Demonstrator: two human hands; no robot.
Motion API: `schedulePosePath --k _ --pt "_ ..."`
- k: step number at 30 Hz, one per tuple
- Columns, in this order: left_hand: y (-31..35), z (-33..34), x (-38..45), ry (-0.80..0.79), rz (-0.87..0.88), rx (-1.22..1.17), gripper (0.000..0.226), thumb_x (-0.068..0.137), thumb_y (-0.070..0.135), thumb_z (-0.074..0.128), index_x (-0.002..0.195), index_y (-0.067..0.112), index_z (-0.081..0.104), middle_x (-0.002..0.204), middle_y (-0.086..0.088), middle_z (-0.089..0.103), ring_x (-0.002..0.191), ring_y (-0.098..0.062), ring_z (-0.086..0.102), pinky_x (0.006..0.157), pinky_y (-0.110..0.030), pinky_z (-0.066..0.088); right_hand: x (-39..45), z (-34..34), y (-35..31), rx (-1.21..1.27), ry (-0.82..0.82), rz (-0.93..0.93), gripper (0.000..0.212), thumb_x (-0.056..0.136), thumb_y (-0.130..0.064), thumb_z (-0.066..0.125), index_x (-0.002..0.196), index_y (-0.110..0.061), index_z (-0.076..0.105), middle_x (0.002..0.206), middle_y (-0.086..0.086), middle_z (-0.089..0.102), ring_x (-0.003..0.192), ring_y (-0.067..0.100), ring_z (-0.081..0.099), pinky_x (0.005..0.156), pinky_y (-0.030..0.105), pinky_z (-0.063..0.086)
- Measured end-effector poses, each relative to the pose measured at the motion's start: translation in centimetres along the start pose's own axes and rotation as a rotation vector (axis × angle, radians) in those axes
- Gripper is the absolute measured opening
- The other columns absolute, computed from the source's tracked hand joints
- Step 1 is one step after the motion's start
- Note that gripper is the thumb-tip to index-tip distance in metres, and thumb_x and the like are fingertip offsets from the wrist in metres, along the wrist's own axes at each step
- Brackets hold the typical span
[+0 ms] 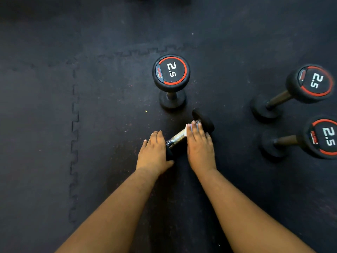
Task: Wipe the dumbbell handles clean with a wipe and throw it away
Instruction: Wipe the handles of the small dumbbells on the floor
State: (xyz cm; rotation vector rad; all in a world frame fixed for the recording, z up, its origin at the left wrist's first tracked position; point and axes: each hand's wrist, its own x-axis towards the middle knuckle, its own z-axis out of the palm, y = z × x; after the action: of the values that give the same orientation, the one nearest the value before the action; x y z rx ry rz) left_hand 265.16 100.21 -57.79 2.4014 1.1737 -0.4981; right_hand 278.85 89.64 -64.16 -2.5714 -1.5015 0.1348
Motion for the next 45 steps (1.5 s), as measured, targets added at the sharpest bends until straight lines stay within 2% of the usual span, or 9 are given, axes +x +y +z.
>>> schedulePosePath --k 8,11,15,21,24,29,34,40,45 --pt "0.1 0.0 -0.2 0.016 -0.005 -0.029 0.115 0.078 0.045 0.079 0.161 0.008 0.008 0.168 -0.011 0.018 0.155 -0.021 0.019 0.127 -0.041 0.017 -1.2 -0.5 -2.6 0.241 0.139 -0.241 0.039 0.091 -0.014 0.050 0.125 -0.016 0.068 0.134 0.002 0.065 0.131 0.019 0.056 0.108 0.037 0.039" --pt "0.1 0.1 -0.2 0.014 -0.008 -0.017 0.121 0.075 0.049 0.081 0.161 0.008 0.006 0.168 -0.010 0.016 0.155 -0.021 0.019 0.127 -0.041 0.016 -2.9 -0.3 -2.5 0.733 0.279 0.278 0.035 0.092 -0.010 0.051 0.120 -0.016 0.073 0.123 0.001 0.072 0.115 0.014 0.065 0.104 0.021 0.045" --pt "0.1 0.2 -0.3 0.018 -0.016 -0.014 0.124 0.074 0.052 0.083 0.161 0.010 0.005 0.169 -0.009 0.015 0.155 -0.022 0.018 0.127 -0.041 0.016 -1.2 -1.0 -3.3 1.467 0.234 1.190 0.028 0.100 -0.006 0.051 0.119 -0.018 0.068 0.114 0.008 0.070 0.103 0.025 0.067 0.075 0.036 0.061" --pt "0.4 0.2 -0.6 0.018 -0.017 0.016 0.123 0.075 0.051 0.084 0.160 0.008 0.005 0.168 -0.011 0.015 0.156 -0.023 0.017 0.127 -0.043 0.016 5.4 -4.0 -3.3 2.035 0.052 1.454 0.014 0.097 -0.003 0.050 0.102 -0.007 0.062 0.101 0.012 0.065 0.094 0.025 0.062 0.092 0.038 0.046" --pt "0.5 0.3 -0.7 0.016 -0.013 0.033 0.124 0.075 0.053 0.083 0.160 0.008 0.004 0.168 -0.011 0.015 0.156 -0.023 0.016 0.127 -0.043 0.016 6.7 -5.0 -1.7 2.068 0.077 1.467 0.009 0.094 -0.009 0.054 0.098 -0.007 0.062 0.101 0.011 0.065 0.091 0.023 0.063 0.097 0.039 0.047" --pt "0.6 0.2 -0.5 0.017 -0.020 0.012 0.121 0.078 0.051 0.081 0.160 0.007 0.004 0.168 -0.013 0.014 0.156 -0.024 0.015 0.128 -0.042 0.013 3.9 -4.4 -6.1 2.026 -0.247 1.388 0.020 0.094 -0.014 0.061 0.113 -0.010 0.061 0.106 0.015 0.067 0.091 0.028 0.065 0.083 0.039 0.052" --pt "0.5 0.4 -0.7 0.021 -0.017 0.020 0.122 0.076 0.050 0.082 0.161 0.008 0.005 0.168 -0.012 0.014 0.156 -0.024 0.015 0.128 -0.043 0.014 6.3 -4.2 -2.0 2.102 -0.006 1.384 0.009 0.095 -0.021 0.059 0.099 -0.015 0.063 0.099 0.005 0.065 0.095 0.020 0.062 0.088 0.034 0.049" --pt "0.5 0.3 -0.6 0.016 -0.021 0.009 0.121 0.078 0.050 0.080 0.161 0.007 0.004 0.168 -0.013 0.014 0.156 -0.023 0.013 0.128 -0.043 0.013 3.2 -3.2 -5.3 1.959 -0.179 1.396 0.029 0.093 -0.016 0.062 0.121 -0.007 0.064 0.116 0.015 0.070 0.099 0.026 0.068 0.081 0.035 0.052" --pt "0.6 0.5 -0.8 0.023 -0.013 0.008 0.122 0.077 0.049 0.082 0.160 0.006 0.004 0.167 -0.013 0.013 0.156 -0.024 0.013 0.128 -0.043 0.013 6.4 -4.1 -4.3 1.973 0.111 1.496 0.007 0.093 -0.010 0.061 0.086 -0.010 0.060 0.088 0.006 0.062 0.078 0.019 0.060 0.073 0.033 0.049"
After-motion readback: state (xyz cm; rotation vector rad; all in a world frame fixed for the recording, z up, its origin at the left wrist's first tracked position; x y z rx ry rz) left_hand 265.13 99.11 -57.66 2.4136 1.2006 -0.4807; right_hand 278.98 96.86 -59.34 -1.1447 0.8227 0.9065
